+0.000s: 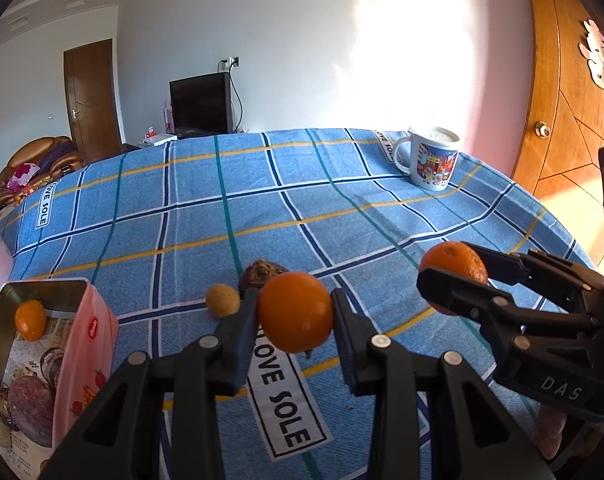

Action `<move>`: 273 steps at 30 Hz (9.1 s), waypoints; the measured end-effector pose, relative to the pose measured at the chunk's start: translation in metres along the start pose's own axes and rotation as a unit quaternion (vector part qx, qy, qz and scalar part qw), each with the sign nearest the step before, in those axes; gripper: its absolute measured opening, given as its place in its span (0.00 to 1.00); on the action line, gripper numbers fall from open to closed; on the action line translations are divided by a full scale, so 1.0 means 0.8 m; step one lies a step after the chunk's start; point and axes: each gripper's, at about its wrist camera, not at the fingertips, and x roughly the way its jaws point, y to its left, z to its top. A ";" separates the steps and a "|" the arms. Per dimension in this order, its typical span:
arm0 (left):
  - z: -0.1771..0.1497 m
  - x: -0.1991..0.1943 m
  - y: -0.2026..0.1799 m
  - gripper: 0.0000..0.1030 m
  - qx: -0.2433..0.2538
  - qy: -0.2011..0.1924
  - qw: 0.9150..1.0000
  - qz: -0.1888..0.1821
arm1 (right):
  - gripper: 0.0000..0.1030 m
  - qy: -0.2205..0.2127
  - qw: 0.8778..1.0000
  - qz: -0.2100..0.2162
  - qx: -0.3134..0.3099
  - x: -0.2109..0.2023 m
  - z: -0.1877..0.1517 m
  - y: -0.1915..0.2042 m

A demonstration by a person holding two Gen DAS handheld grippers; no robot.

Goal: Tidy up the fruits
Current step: 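Lift both oranges and carry them toward the pink tin, then open both grippers over the tin to drop the two oranges, then grasp the dark brown mangosteen with the right gripper while the left grasps a small yellow fruit, then lift the mangosteen and yellow fruit and carry them over the pink tin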

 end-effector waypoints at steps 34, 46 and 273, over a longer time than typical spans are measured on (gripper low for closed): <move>-0.004 -0.035 -0.001 0.36 0.000 -0.074 0.997 0.022 | 0.47 -0.084 0.996 -0.007 -0.040 -0.040 -0.006 0.020; -0.009 -0.069 0.039 0.36 -0.016 -0.077 0.996 0.049 | 0.47 -0.072 0.996 0.024 -0.054 -0.037 0.006 0.047; -0.061 -0.151 0.175 0.26 -0.092 -0.098 0.980 0.147 | 0.38 -0.098 0.982 0.127 -0.100 0.007 0.037 0.188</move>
